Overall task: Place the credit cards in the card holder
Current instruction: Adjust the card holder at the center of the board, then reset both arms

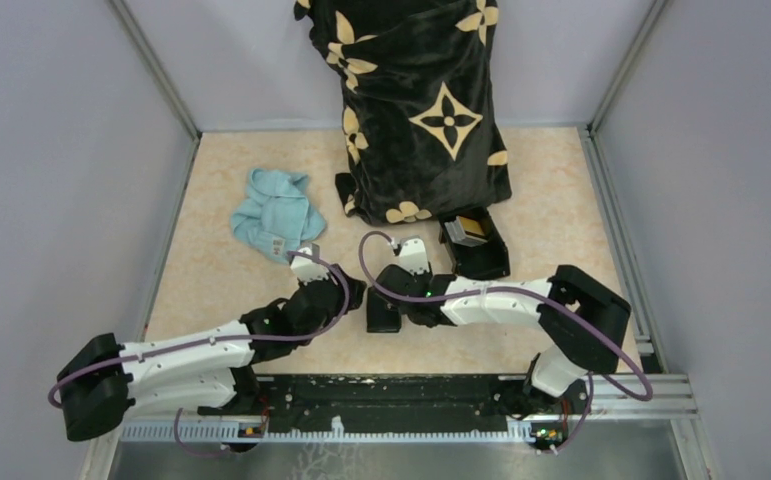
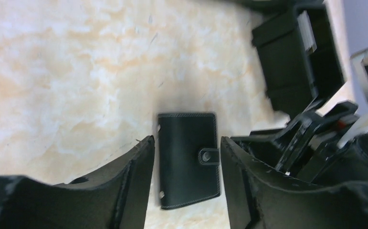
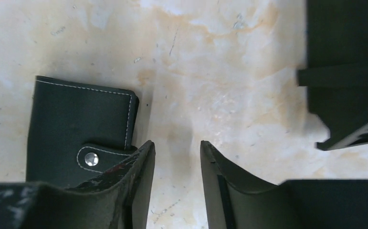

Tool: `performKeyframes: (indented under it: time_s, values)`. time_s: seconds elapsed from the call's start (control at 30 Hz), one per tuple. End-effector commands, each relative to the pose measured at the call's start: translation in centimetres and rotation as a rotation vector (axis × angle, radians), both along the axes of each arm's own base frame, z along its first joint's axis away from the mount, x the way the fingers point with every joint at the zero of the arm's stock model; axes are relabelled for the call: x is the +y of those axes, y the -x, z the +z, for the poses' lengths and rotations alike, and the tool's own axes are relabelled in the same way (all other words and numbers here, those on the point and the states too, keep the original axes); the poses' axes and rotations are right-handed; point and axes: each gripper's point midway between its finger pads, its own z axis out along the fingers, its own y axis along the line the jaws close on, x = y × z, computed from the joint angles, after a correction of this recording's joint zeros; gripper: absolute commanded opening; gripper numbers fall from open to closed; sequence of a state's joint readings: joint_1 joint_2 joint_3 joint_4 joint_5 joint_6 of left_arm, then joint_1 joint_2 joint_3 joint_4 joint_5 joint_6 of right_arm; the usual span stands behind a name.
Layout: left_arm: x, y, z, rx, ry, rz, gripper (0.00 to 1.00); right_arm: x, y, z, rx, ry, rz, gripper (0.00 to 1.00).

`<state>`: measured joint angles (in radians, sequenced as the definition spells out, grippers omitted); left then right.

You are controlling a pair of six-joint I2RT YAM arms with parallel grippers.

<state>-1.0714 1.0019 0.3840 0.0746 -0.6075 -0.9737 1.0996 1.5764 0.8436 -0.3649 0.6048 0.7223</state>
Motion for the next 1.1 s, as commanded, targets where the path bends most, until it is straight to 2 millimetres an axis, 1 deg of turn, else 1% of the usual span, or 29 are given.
performKeyframes:
  time_s: [0.0,0.03,0.1,0.17,0.27,0.37,0.43,0.5,0.6,0.67,0.7,0.77,0.8,0.83,0.87,0.93,1.0,1.07]
  values:
    - [1.6,-1.5,3.6,-0.094,-0.088,0.073,0.66,0.0,-2.1,6.2,-0.140,-0.035,0.005,0.47]
    - [1.8,-1.8,4.4,-0.114,-0.099,0.084,0.71,-0.3,-2.1,7.0,-0.158,-0.038,0.004,0.52]
    - [2.4,-2.4,5.9,-0.164,-0.146,0.100,0.78,-1.0,-2.3,9.0,-0.201,-0.053,-0.001,0.57]
    - [2.5,-3.1,7.8,-0.224,-0.178,0.105,0.83,-2.0,-2.8,10.9,-0.250,-0.066,-0.016,0.60]
    - [2.2,-4.7,10.9,-0.322,-0.221,0.096,0.85,-4.4,-4.4,14.0,-0.306,-0.106,-0.061,0.61]
    - [1.6,-7.1,13.1,-0.387,-0.253,0.078,0.86,-6.9,-6.3,16.9,-0.360,-0.154,-0.121,0.61]
    - [1.3,-9.4,14.0,-0.406,-0.263,0.052,0.86,-9.0,-7.6,18.7,-0.409,-0.169,-0.174,0.61]
    - [1.6,-11.7,13.8,-0.388,-0.280,0.045,0.86,-11.5,-8.8,19.8,-0.456,-0.151,-0.239,0.61]
    - [3.9,-14.4,13.2,-0.356,-0.300,0.093,0.87,-15.8,-10.1,21.1,-0.555,-0.066,-0.337,0.61]
    - [6.2,-15.5,12.5,-0.358,-0.318,0.142,0.87,-19.2,-11.1,20.8,-0.549,-0.049,-0.400,0.61]
    - [7.2,-15.8,12.3,-0.370,-0.321,0.166,0.87,-20.5,-11.6,20.3,-0.529,-0.062,-0.423,0.61]
    - [9.2,-16.0,11.1,-0.367,-0.350,0.207,0.87,-23.1,-12.3,19.3,-0.495,-0.083,-0.482,0.62]
    - [10.2,-15.9,10.5,-0.361,-0.361,0.229,0.87,-23.9,-12.6,19.0,-0.483,-0.093,-0.507,0.62]
    - [10.9,-15.8,10.0,-0.365,-0.372,0.247,0.88,-24.6,-12.8,18.6,-0.476,-0.089,-0.532,0.66]
    - [11.6,-15.5,9.5,-0.371,-0.388,0.260,0.88,-25.0,-12.9,18.3,-0.468,-0.075,-0.564,0.74]
    - [12.8,-14.9,8.8,-0.376,-0.400,0.293,0.91,-25.8,-13.0,17.7,-0.442,-0.053,-0.635,0.83]
    - [13.8,-14.6,8.0,-0.366,-0.407,0.321,0.93,-26.3,-13.1,17.1,-0.415,-0.033,-0.696,0.90]
    - [14.3,-14.5,7.7,-0.364,-0.408,0.334,0.93,-26.6,-13.0,15.6,-0.360,-0.013,-0.758,0.93]
